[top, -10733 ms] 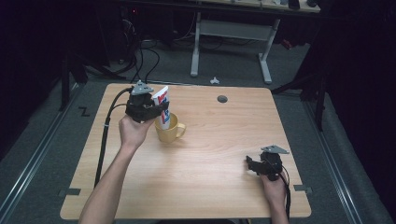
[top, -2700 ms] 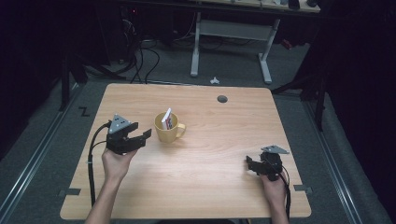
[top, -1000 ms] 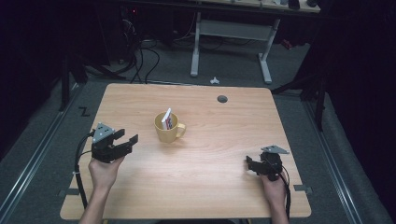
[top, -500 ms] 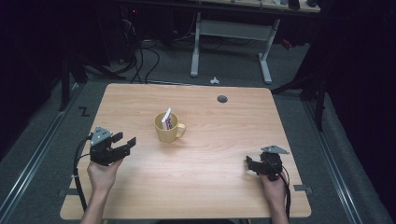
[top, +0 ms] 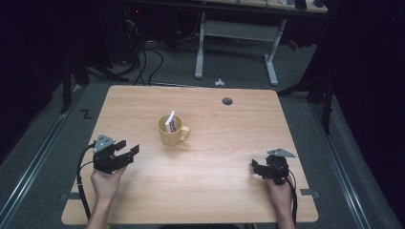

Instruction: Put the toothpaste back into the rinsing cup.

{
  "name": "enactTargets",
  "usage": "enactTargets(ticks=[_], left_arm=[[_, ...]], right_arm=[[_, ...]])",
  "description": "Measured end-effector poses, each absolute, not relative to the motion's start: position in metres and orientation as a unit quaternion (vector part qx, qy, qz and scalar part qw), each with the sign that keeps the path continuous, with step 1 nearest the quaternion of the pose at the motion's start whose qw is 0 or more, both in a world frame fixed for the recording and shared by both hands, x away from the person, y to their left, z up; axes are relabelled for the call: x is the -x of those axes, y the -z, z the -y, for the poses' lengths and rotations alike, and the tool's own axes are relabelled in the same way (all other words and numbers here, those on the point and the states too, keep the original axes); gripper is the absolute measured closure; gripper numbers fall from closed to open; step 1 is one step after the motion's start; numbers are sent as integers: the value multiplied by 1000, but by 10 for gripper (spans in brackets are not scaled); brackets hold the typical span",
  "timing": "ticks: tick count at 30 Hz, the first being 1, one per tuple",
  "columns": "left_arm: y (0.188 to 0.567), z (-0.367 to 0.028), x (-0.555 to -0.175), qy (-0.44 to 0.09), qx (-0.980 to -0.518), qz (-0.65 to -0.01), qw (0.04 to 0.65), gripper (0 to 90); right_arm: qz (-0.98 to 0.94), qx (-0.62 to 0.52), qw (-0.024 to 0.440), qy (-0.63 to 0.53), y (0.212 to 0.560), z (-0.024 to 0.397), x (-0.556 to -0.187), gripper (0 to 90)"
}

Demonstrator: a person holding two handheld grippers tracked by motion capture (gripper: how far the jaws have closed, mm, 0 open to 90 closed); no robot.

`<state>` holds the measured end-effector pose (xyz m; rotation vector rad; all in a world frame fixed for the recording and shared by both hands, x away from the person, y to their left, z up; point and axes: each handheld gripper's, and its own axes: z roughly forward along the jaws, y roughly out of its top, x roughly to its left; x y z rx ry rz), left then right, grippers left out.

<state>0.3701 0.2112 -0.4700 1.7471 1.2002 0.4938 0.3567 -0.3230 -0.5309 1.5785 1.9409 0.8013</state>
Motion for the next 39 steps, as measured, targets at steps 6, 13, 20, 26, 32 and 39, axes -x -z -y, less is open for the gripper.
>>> enactTargets(ticks=[6, 13, 20, 26, 32, 39], left_arm=[[476, -210, -370, -199, -712, -492, 460, 403], [482, -209, -371, -194, -714, -496, 454, 403], [493, -207, -375, -176, -716, -504, 450, 402], [501, -204, -377, -175, -721, -507, 439, 401], [506, -203, -378, -178, -722, -512, 430, 400], [511, -197, -382, -183, -729, -511, 417, 400]], right_arm=[[-714, -581, 254, -295, 531, 323, -357, 228], [-714, -581, 255, -295, 531, 323, -357, 229], [-715, -581, 255, -295, 531, 323, -357, 229], [-715, -581, 254, -295, 531, 323, -357, 228], [-715, -581, 254, -295, 531, 323, -357, 229], [-715, -581, 255, -295, 531, 323, -357, 229]])
